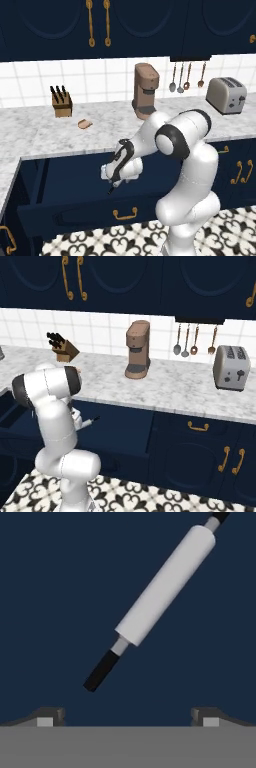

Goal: Pick the rolling pin from the drawer and place it on the counter.

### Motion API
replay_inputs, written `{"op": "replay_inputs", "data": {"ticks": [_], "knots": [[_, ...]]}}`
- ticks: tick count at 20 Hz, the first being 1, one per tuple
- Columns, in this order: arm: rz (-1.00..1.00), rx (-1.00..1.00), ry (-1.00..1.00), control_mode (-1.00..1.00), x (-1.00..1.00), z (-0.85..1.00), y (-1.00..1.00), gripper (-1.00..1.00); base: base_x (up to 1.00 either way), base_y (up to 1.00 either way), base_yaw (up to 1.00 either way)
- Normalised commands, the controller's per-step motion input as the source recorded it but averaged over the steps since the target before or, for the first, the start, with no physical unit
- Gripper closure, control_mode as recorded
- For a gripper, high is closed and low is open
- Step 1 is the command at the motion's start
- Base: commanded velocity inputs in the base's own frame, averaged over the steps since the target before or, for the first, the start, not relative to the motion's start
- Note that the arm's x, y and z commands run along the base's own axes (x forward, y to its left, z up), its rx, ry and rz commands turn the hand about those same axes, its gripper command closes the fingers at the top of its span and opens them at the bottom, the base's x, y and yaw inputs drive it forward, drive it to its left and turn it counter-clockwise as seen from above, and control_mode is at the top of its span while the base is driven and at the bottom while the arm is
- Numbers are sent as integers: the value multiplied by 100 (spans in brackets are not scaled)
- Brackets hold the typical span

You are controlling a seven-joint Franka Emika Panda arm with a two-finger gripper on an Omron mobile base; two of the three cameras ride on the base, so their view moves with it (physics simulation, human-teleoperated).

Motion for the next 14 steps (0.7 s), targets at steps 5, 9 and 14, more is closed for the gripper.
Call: {"op": "replay_inputs", "data": {"ticks": [5,9,14], "knots": [[-4,-1,0,-100,36,-28,16,-100,0,0,0],[-2,-1,0,-100,34,-35,11,-100,0,0,0],[-2,-1,0,-100,31,-43,8,-100,0,0,0]]}}
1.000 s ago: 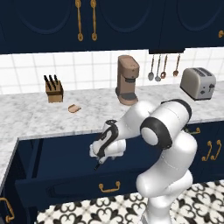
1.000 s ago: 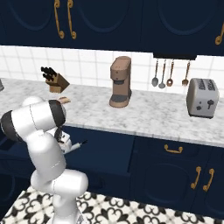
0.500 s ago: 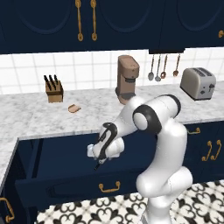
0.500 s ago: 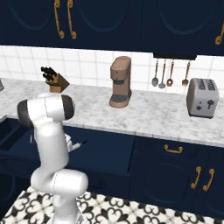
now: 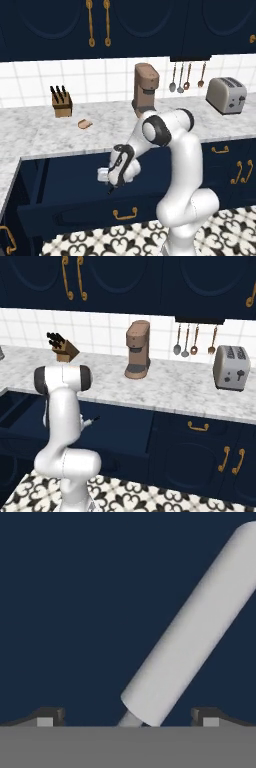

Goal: Pick the rolling pin from the drawer and place it on the counter.

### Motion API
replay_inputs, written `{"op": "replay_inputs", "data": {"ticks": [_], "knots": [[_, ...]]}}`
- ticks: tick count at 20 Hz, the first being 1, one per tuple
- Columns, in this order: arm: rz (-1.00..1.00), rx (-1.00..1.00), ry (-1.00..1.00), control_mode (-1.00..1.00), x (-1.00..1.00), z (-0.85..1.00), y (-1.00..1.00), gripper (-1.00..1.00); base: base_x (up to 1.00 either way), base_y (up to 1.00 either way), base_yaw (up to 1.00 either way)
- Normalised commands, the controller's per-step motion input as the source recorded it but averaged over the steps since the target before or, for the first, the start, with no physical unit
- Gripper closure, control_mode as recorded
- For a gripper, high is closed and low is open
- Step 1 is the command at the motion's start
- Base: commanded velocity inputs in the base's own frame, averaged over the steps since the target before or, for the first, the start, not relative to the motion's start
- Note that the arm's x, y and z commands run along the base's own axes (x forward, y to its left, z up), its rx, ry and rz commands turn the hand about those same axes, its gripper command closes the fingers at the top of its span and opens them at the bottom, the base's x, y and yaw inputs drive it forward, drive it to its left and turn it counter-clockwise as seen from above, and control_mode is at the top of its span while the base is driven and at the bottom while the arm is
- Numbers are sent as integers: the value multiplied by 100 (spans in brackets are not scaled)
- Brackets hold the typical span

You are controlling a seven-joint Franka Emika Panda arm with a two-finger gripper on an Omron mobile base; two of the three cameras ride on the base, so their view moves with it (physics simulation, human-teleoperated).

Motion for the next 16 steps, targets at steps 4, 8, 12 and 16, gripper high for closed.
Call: {"op": "replay_inputs", "data": {"ticks": [4,8,12,16], "knots": [[-2,-1,0,-100,28,-43,10,-100,0,0,0],[-2,-4,0,-100,6,-60,4,100,0,0,0],[-7,0,0,-100,-55,-30,-10,100,0,0,0],[-23,5,0,-100,-78,1,-12,100,0,0,0]]}}
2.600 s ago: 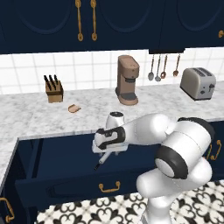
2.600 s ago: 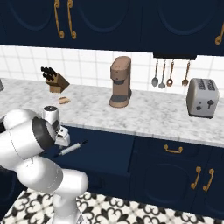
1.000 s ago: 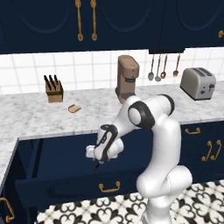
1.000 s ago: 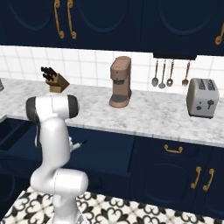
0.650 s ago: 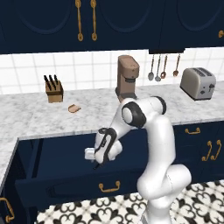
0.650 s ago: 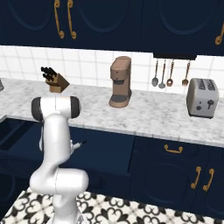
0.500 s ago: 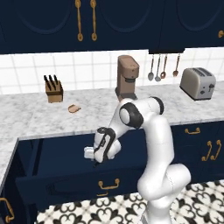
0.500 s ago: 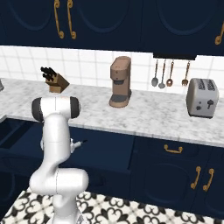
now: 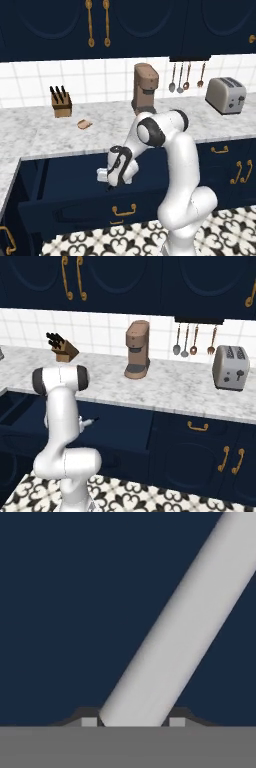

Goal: Pick the rolling pin from the drawer and place it on the counter.

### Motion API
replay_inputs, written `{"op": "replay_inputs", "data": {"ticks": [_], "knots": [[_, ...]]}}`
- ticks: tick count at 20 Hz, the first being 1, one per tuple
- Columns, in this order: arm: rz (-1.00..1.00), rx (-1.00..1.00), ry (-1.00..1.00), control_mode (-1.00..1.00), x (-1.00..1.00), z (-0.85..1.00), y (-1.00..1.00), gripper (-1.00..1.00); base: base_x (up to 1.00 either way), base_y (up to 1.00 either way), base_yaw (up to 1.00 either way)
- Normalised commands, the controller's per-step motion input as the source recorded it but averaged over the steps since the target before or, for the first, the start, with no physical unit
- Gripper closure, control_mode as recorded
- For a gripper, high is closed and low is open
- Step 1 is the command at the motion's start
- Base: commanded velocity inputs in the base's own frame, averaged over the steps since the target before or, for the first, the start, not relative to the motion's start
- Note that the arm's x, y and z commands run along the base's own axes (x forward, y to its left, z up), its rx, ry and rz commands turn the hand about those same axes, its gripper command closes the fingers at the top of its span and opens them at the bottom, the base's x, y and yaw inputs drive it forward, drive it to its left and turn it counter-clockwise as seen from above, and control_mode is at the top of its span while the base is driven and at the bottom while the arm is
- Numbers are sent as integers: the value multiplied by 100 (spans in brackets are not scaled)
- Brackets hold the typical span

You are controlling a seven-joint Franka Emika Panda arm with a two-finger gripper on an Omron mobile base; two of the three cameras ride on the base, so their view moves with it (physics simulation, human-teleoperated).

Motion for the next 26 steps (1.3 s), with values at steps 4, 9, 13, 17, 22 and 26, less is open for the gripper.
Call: {"op": "replay_inputs", "data": {"ticks": [4,9,13,17,22,26], "knots": [[-34,7,0,-100,-62,12,-9,100,0,0,0],[-44,3,0,-100,-1,71,0,100,0,0,0],[-38,2,1,-100,0,100,0,100,0,0,0],[-34,1,6,-100,0,100,-3,100,0,0,0],[-25,0,6,-100,23,100,-8,100,0,0,0],[-17,0,0,-100,62,81,-27,100,0,0,0]]}}
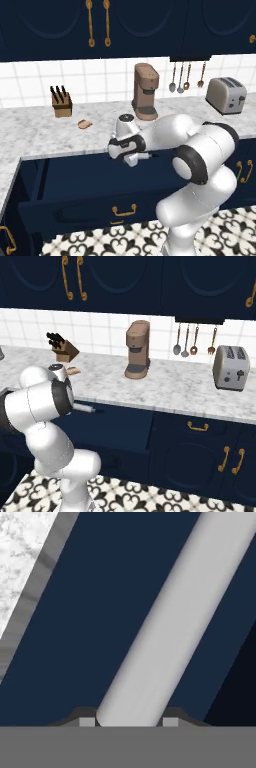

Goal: Pick the rolling pin from the drawer and place it on the counter.

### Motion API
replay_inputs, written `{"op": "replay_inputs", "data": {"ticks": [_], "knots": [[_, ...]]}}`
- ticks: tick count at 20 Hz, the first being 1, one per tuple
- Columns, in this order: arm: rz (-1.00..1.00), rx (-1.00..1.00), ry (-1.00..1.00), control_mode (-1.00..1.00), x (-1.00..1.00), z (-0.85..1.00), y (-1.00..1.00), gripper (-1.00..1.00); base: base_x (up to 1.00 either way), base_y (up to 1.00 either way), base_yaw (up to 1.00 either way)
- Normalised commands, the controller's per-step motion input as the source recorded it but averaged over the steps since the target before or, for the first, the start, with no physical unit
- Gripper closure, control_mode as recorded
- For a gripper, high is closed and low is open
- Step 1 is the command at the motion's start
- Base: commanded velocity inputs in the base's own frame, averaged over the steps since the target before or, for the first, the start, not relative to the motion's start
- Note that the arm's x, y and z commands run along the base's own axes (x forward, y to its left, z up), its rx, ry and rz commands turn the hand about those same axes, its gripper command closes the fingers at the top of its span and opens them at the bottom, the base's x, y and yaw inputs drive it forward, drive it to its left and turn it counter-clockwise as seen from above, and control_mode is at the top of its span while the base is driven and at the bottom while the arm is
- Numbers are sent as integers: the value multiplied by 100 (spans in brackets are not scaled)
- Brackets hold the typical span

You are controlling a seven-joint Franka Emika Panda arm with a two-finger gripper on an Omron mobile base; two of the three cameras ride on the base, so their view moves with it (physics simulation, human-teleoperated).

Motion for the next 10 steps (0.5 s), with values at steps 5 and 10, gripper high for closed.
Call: {"op": "replay_inputs", "data": {"ticks": [5,10], "knots": [[-11,0,0,-100,85,33,-22,100,0,0,0],[0,0,1,-100,100,0,-4,100,0,0,0]]}}
